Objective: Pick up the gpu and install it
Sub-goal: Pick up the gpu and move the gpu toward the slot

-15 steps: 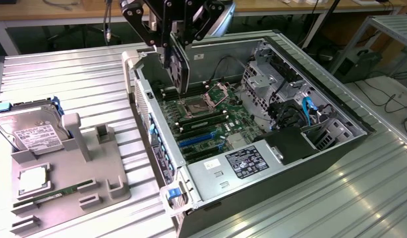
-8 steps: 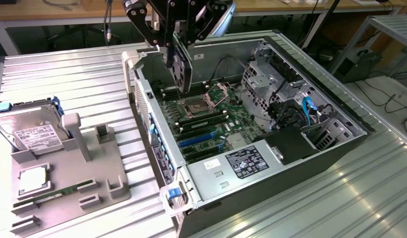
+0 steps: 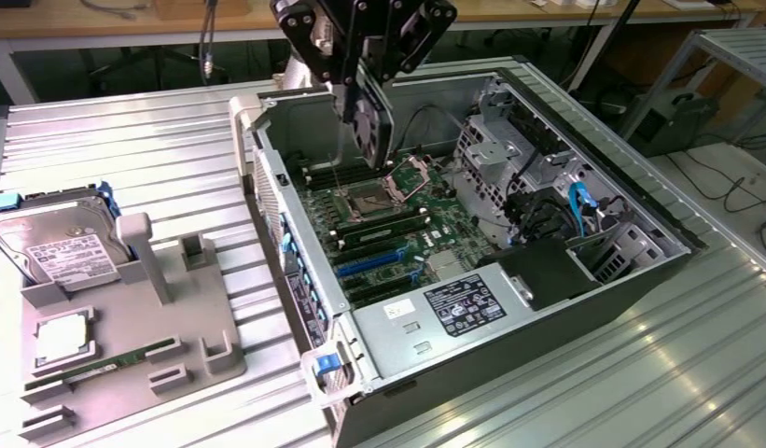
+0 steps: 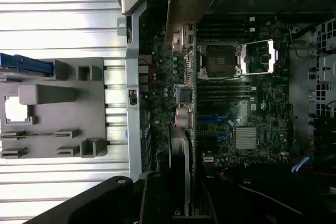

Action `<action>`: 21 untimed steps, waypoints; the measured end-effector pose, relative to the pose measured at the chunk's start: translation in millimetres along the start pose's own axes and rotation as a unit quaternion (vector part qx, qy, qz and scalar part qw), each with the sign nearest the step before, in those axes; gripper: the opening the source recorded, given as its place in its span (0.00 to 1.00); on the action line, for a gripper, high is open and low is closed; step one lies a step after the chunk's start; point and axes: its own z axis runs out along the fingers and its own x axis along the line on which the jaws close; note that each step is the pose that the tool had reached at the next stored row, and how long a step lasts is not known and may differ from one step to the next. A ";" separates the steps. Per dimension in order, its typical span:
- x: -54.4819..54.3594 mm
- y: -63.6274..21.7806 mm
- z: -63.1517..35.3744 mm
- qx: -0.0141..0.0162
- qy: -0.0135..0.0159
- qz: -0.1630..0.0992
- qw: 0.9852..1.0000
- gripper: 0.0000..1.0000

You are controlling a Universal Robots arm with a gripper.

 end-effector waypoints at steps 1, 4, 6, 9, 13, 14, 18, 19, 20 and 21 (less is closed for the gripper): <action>-4.3 0.1 0.1 0.000 0.000 0.000 1.000 0.28; -13.6 0.3 0.3 0.000 0.000 0.000 1.000 0.28; -23.6 0.5 0.6 0.000 0.000 0.000 1.000 0.28; -32.3 0.8 0.8 0.000 0.000 0.000 1.000 0.28; -34.9 0.8 0.9 0.000 0.000 0.000 1.000 0.28; -36.1 0.8 0.9 0.000 0.000 0.000 1.000 0.28; -38.9 0.9 1.0 0.000 0.000 0.000 1.000 0.28; -39.4 0.9 1.0 0.000 0.000 0.000 1.000 0.28; -40.0 0.9 1.0 0.000 0.000 0.000 1.000 0.28; -40.5 0.9 1.0 0.000 0.000 0.000 1.000 0.28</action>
